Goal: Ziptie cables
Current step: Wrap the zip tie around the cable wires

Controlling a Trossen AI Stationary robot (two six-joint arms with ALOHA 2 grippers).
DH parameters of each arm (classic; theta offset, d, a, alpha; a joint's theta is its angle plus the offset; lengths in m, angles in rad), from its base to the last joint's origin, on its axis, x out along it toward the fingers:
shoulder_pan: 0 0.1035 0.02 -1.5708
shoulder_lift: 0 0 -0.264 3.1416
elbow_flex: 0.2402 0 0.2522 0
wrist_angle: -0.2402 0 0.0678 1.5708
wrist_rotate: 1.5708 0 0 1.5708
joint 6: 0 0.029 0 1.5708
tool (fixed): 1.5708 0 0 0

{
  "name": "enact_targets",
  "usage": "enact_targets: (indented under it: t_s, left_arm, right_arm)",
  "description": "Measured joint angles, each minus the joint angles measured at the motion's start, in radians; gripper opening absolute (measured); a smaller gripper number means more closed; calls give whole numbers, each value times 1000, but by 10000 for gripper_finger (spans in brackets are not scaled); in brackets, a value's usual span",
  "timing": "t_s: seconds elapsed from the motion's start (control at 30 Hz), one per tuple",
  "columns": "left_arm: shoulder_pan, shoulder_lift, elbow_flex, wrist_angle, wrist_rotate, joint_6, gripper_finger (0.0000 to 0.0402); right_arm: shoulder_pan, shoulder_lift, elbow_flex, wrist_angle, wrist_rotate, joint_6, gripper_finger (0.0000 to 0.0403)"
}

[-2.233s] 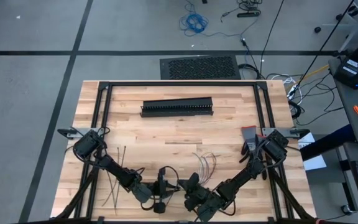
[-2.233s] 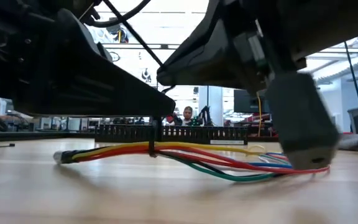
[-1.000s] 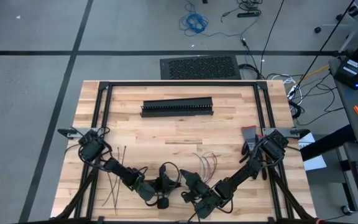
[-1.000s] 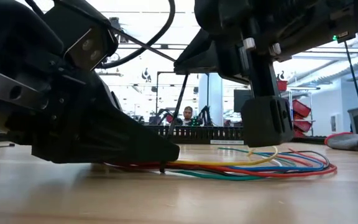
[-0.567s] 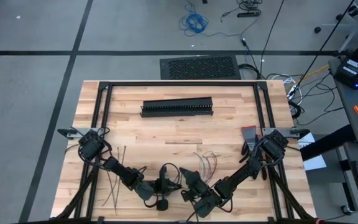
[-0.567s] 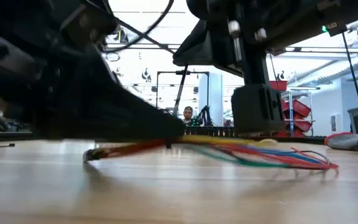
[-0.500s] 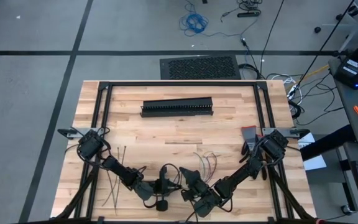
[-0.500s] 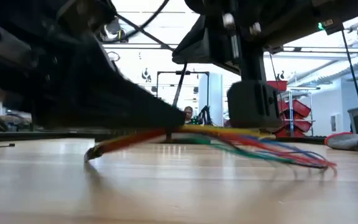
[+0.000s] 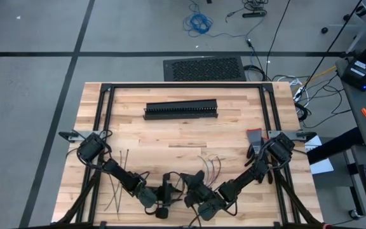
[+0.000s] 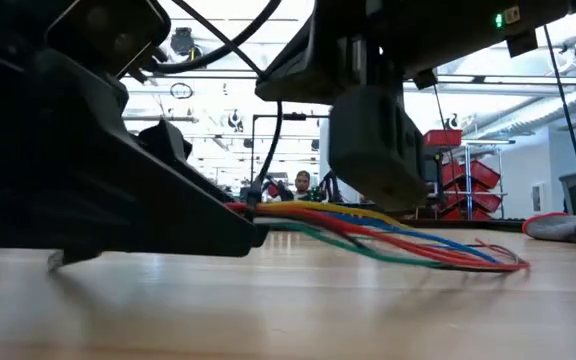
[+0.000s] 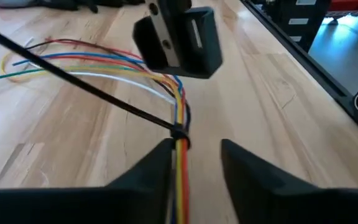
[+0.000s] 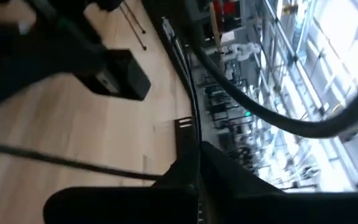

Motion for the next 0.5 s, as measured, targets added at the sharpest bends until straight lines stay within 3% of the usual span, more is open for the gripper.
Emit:
enact_targets:
  t_s: [0.23,0.37,0.5]
  left_arm:
    - [0,-38,0,-17,-7,-5,254]
    - [-1,-129,0,-145,-18,-26,265]
    - [-1,-276,0,-380,-71,-75,265]
  right_arm:
    - [2,0,0,-3,-15,158,38]
    - [2,0,0,-8,-21,209,66]
    - [5,0,-1,-11,-28,296,87]
